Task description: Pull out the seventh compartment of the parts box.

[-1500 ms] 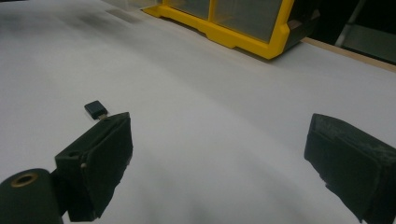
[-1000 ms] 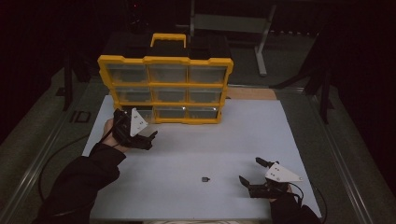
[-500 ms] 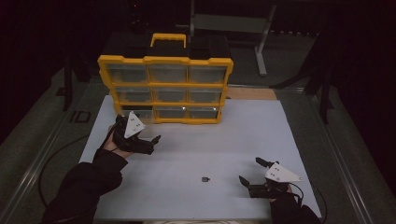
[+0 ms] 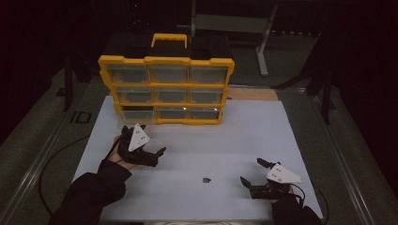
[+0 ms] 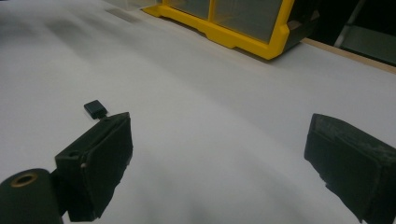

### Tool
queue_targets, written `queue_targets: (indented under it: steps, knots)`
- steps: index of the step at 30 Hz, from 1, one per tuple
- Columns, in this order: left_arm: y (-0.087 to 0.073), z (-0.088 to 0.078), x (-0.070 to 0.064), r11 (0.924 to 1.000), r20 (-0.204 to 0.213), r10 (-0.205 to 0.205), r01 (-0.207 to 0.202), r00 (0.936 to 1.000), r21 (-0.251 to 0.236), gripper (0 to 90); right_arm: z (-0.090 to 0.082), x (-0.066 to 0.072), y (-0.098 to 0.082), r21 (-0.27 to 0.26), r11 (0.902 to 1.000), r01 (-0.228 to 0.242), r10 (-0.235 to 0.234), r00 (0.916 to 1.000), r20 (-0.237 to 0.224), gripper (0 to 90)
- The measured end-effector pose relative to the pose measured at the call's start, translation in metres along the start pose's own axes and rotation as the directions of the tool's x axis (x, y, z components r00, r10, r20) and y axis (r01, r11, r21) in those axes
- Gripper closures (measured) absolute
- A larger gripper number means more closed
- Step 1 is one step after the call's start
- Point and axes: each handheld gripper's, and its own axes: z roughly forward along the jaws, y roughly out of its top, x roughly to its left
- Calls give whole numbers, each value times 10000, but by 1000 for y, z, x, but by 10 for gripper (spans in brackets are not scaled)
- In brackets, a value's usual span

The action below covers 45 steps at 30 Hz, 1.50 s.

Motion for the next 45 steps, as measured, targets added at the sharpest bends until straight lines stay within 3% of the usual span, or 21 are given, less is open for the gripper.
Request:
queue_targets:
  steps: [25,29,32,38,43,45]
  knots:
    - [-37,0,-22,9984,359,-559,555,9978,106,0,0,0,0,-5,10000,48,-48,10000,-10,82]
    - [-45,1,-23,9995,237,-320,321,9992,-44,0,0,0,0,-7,10000,47,-47,10000,-9,82]
    - [-50,2,-23,9998,270,-43,38,9996,173,0,0,0,0,-12,10000,58,-58,10000,-6,82]
    - [-58,2,-25,9990,581,-199,175,9981,410,0,0,0,0,14,10000,57,-57,10000,1,82]
    - [-61,0,-27,9999,616,72,-81,9981,143,0,0,1,0,-9,10000,43,-43,10000,-1,82]
    - [-62,0,-28,9998,647,-51,38,9979,200,0,0,0,0,2,10000,33,-33,10000,4,82]
